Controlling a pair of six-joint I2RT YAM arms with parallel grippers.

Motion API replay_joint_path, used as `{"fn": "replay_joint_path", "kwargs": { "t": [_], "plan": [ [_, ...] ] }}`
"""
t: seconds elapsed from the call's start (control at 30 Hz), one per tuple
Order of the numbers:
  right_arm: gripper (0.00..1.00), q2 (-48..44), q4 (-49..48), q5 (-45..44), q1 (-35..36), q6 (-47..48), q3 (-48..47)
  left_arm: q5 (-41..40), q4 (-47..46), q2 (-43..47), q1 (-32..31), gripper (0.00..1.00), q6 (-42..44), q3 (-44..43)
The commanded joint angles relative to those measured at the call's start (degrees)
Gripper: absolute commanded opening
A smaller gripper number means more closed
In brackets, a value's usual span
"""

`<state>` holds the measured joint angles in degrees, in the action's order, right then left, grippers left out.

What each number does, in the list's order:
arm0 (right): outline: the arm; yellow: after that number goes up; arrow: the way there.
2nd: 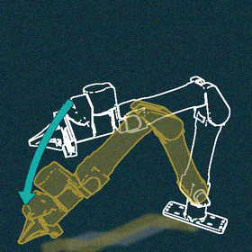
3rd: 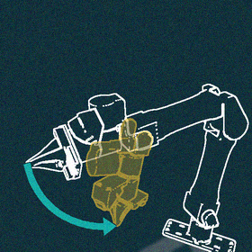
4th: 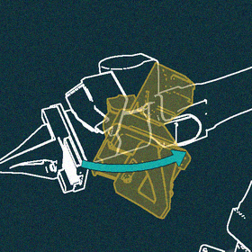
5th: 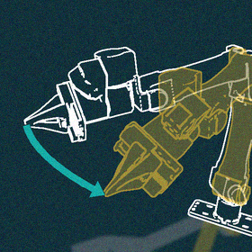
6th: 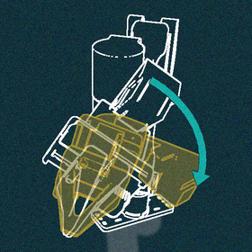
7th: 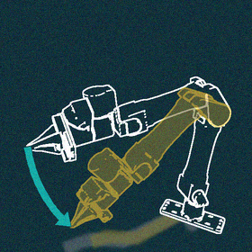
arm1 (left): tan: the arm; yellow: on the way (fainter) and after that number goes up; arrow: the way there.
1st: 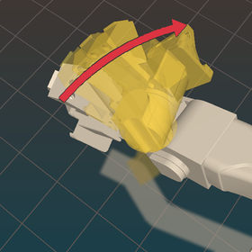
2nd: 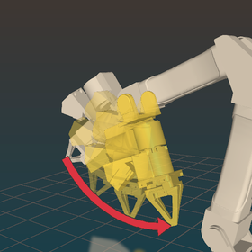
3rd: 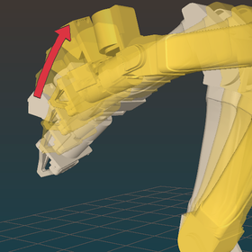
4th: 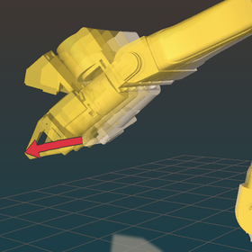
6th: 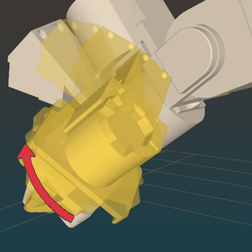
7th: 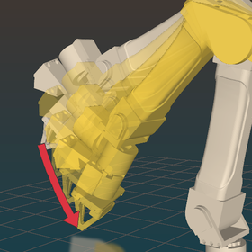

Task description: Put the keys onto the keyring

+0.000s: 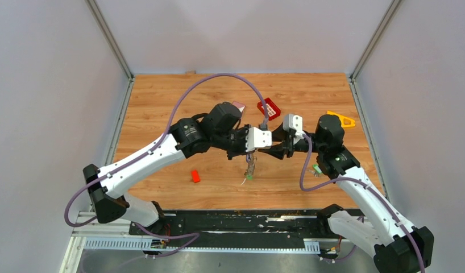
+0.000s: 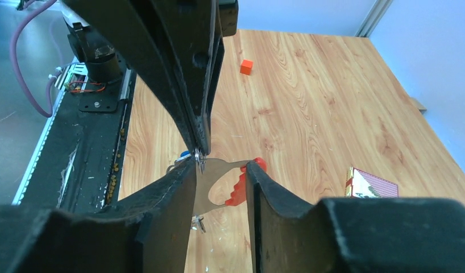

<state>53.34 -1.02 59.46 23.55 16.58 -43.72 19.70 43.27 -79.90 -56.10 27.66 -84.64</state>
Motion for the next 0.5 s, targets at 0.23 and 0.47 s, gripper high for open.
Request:
{"fn": "replay_joint_path", "kwargs": {
  "t": [0.23,0.47],
  "plan": [
    [0.38,0.3,-2.2,5.3,0.3,1.4,0.6,-13.8,8.4,-4.1,-4.7,0.00,-0.9,-8.0],
    [0.36,2.7,-6.5,6.5,1.1,-2.0,2.1,-10.6,7.0,-3.9,-4.8,0.00,-2.5,-8.4]
  ]
}}
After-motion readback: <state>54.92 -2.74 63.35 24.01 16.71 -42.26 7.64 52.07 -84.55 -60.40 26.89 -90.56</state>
